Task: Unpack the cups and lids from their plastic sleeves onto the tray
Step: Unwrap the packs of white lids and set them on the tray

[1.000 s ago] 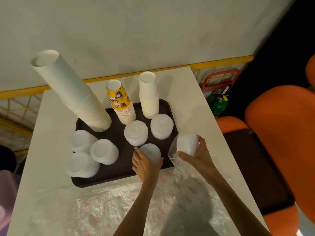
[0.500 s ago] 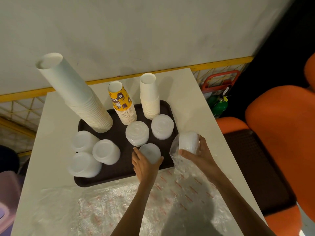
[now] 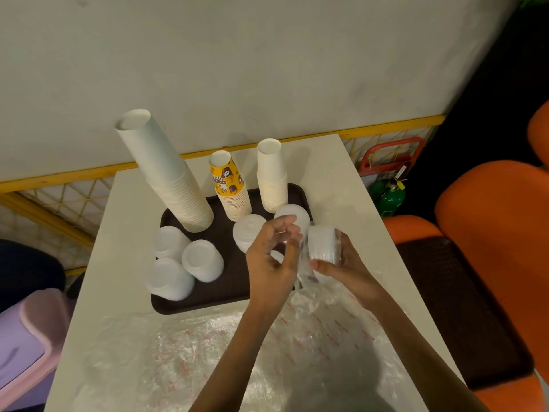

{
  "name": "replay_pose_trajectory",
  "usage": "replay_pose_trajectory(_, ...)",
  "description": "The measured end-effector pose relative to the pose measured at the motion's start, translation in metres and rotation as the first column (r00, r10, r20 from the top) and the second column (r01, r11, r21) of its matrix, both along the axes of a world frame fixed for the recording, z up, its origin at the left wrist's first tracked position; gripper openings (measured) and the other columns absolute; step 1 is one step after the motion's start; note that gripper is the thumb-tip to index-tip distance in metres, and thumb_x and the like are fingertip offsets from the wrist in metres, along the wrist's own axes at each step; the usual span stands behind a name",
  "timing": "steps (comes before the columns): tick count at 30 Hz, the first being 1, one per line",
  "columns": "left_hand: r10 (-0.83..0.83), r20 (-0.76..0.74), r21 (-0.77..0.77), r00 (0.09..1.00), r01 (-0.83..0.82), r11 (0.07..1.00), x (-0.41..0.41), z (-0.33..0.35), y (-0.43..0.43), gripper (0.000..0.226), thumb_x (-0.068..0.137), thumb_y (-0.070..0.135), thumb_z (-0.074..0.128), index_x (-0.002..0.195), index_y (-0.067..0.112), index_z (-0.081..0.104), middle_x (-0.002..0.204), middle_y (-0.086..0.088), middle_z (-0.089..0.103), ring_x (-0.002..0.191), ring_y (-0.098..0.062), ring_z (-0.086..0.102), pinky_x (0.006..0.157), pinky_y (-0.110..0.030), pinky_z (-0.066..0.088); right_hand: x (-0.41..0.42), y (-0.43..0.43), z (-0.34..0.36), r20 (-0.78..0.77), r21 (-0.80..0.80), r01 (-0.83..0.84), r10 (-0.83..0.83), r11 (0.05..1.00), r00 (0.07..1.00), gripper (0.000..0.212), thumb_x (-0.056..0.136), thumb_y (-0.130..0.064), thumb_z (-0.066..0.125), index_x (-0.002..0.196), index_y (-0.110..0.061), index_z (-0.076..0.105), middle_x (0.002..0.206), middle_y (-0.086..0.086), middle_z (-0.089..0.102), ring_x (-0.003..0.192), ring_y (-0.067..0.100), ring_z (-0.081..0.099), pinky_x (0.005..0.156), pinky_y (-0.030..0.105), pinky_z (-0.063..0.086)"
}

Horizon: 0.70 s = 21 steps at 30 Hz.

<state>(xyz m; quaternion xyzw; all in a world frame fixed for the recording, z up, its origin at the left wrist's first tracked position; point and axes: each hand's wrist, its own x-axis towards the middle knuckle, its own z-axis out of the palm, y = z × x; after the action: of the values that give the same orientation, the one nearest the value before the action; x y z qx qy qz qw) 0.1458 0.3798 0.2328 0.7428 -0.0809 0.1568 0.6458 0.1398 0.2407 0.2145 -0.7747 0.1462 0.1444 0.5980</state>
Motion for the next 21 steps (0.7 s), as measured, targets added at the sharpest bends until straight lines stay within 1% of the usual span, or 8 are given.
replay_pose_trajectory(2,0.012,-0.007,0.043,1.0,-0.011,0.999,-0.006,-0.001,0.0,0.026,0.084,0.033,0.053,0.102,0.017,0.061,0.096,0.005,0.067,0.084,-0.009,0.066,0.077,-0.016,0.052,-0.003,-0.001,0.005,0.029,-0.042,-0.014,0.016,0.999,0.999,0.082,0.081,-0.02,0.071,0.146,-0.017,0.02,0.147,0.004,0.032,0.136,0.024,0.034,0.112,0.037,0.029)
replay_pose_trajectory(5,0.004,-0.075,0.072,0.997,0.001,0.997,-0.017,-0.007,0.005,0.024,0.09,0.026,0.056,0.105,0.008,0.063,0.091,-0.001,0.067,0.074,-0.011,0.067,0.069,-0.023,0.057,-0.01,-0.002,0.01,0.059,0.07,0.015,-0.019,0.997,0.998,0.085,0.078,-0.017,0.075,0.145,-0.019,0.022,0.146,0.005,0.035,0.135,0.025,0.036,0.113,0.046,0.03)
replay_pose_trajectory(7,-0.023,-0.117,0.103,0.993,0.036,0.994,-0.022,-0.006,0.008,0.021,0.095,0.024,0.051,0.104,0.009,0.064,0.088,0.001,0.067,0.07,-0.009,0.066,0.064,-0.026,0.058,-0.014,-0.002,0.014,0.057,0.093,-0.015,0.01,0.996,0.998,0.092,0.073,-0.028,0.079,0.145,-0.02,0.023,0.144,0.007,0.037,0.132,0.025,0.039,0.111,0.049,0.033)
replay_pose_trajectory(9,-0.05,-0.169,0.121,0.984,0.071,0.99,-0.026,-0.002,0.009,0.031,0.092,0.033,0.046,0.102,0.011,0.065,0.086,0.003,0.067,0.067,-0.01,0.066,0.062,-0.026,0.057,-0.019,-0.002,0.019,0.054,0.17,-0.071,0.062,0.983,0.997,0.104,0.057,-0.043,0.078,0.144,-0.025,0.025,0.14,0.005,0.043,0.128,0.024,0.045,0.107,0.049,0.039)
replay_pose_trajectory(11,-0.06,-0.215,0.121,0.975,0.088,0.989,-0.028,0.002,0.012,0.037,0.093,0.04,0.047,0.1,0.01,0.067,0.084,0.002,0.069,0.068,-0.012,0.065,0.062,-0.026,0.056,-0.023,-0.002,0.024,0.064,0.224,-0.102,0.09,0.969,0.994,0.11,0.048,-0.049,0.077,0.144,-0.026,0.026,0.137,0.002,0.045,0.125,0.021,0.047,0.105,0.045,0.042)
replay_pose_trajectory(15,-0.066,-0.291,0.134,0.954,0.109,0.985,-0.032,0.01,0.014,0.039,0.087,0.051,0.051,0.088,0.017,0.07,0.08,0.007,0.07,0.074,-0.012,0.064,0.068,-0.026,0.055,-0.026,-0.002,0.028,0.101,0.254,-0.165,0.143,0.953,0.985,0.094,0.065,-0.032,0.075,0.144,-0.024,0.026,0.133,-0.002,0.047,0.122,0.017,0.05,0.1,0.033,0.047)
replay_pose_trajectory(18,-0.069,-0.36,0.11,0.931,0.115,0.987,-0.037,0.018,0.011,0.046,0.077,0.055,0.055,0.091,0.015,0.071,0.087,0.005,0.07,0.074,-0.013,0.062,0.068,-0.024,0.051,-0.029,0.0,0.033,0.128,0.267,-0.187,0.158,0.945,0.979,0.069,0.08,-0.01,0.073,0.135,-0.023,0.032,0.118,-0.012,0.05,0.1,0.004,0.056,0.075,0.008,0.049)
replay_pose_trajectory(21,-0.073,-0.385,0.122,0.92,0.129,0.984,-0.039,0.023,0.01,0.053,0.071,0.055,0.057,0.1,0.013,0.072,0.097,0.003,0.071,0.077,-0.014,0.062,0.071,-0.027,0.052,-0.033,-0.003,0.035,0.157,0.289,-0.246,0.208,0.925,0.965,0.055,0.079,-0.003,0.071,0.119,-0.025,0.042,0.119,-0.008,0.055,0.092,-0.007,0.062,0.07,0.007,0.049)
